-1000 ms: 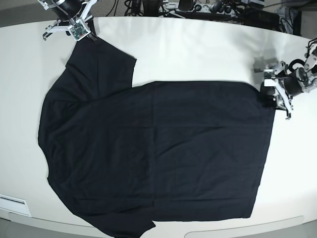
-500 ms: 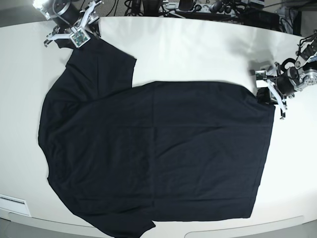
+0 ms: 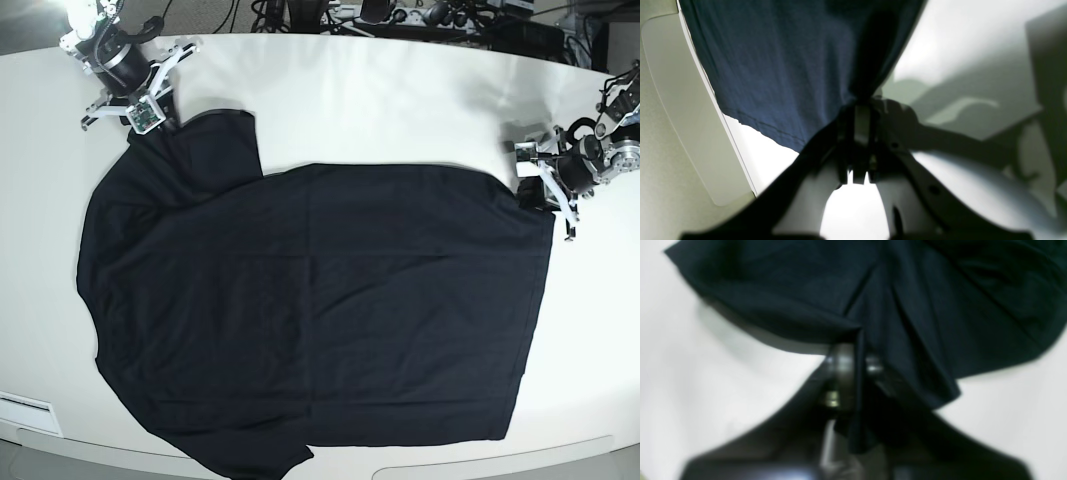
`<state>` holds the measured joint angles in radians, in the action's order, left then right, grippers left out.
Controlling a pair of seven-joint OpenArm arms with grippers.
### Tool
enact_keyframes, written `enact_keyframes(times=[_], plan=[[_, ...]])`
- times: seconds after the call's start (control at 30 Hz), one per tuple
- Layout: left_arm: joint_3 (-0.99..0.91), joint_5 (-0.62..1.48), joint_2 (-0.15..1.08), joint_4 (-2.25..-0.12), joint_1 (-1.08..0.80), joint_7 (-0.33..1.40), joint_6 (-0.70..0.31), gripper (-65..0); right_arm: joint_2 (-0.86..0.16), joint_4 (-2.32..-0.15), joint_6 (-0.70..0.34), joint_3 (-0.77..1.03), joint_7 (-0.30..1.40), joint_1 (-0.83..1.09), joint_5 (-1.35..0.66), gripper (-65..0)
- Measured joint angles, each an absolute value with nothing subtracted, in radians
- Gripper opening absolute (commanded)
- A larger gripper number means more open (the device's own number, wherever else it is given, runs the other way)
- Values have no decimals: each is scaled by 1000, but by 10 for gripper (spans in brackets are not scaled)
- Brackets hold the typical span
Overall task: Fold the T-shirt properly
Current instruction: 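Pull both grasped corners away from the hem to straighten the shirt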
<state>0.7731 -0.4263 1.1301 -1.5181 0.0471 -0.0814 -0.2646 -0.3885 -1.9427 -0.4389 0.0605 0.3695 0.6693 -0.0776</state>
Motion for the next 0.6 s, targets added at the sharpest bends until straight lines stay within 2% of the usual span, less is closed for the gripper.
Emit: enact_keyframes(times=[0.07,0.23,0.6], plan=[[773,-395,1131,-1525,47,-68,-266,-650,-405,-1951,-400,60,384,670,-64,-650],[781,-382,1164,-1606,33,-53,-287,-650,-459,-2051,-389,61,486,721,-50,-650],[806,-381,1396,-1931,-110,5,-323,-650,-479,-2343,-356,209,542,1049,-52,-650]])
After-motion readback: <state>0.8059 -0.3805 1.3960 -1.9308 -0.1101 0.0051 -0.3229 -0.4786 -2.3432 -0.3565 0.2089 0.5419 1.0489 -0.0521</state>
